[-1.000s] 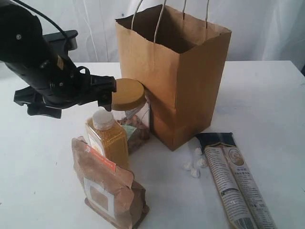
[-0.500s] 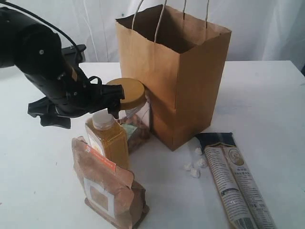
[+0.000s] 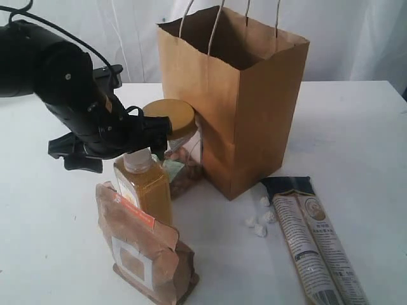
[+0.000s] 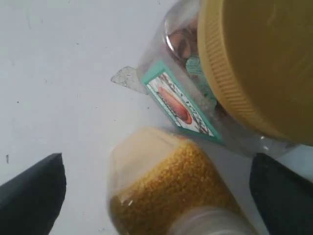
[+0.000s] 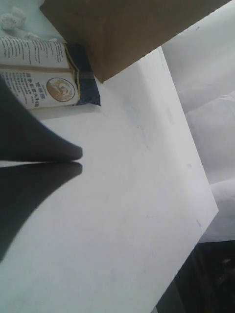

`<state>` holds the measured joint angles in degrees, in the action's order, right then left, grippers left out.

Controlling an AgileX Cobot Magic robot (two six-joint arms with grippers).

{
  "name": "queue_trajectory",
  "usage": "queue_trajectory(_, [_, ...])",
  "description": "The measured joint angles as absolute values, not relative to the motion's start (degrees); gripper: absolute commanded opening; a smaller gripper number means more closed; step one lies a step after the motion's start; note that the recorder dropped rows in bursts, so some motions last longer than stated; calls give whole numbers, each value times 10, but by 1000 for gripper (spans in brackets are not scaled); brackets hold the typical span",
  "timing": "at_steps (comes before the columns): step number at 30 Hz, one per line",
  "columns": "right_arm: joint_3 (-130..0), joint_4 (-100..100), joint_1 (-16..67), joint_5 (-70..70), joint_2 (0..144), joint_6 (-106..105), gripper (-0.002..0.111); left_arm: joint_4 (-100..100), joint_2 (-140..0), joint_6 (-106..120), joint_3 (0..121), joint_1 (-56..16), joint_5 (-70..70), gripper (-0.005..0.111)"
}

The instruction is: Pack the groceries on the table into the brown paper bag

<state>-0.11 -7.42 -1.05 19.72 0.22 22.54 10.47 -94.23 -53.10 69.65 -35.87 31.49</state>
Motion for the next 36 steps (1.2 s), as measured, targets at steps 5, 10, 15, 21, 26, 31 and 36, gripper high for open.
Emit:
queue_trajectory(5, [-1,-74,-11,197,2,225,0,123,-952,-525,697,-360,349,92])
queue_trajectory(10, [-1,-74,-11,197,2,225,0,146,-956,-524,696,-360,387,62])
queue_trajectory(15, [-1,-74,-11,197,2,225,0,145,-956,-523,696,-360,381,59])
queue_trajectory(21, [-1,-74,-11,197,2,225,0,225,-956,-523,696,-360,367,59])
queue_trajectory(26, [-1,-74,-11,197,2,225,0,346,-958,-488,696,-360,340,59])
queue_trajectory(31, [-1,-74,-11,197,2,225,0,416,-958,-437,722,-360,347,59])
queue_trajectory(36, [-1,-74,-11,197,2,225,0,440,-949,-288,796,-360,424,59])
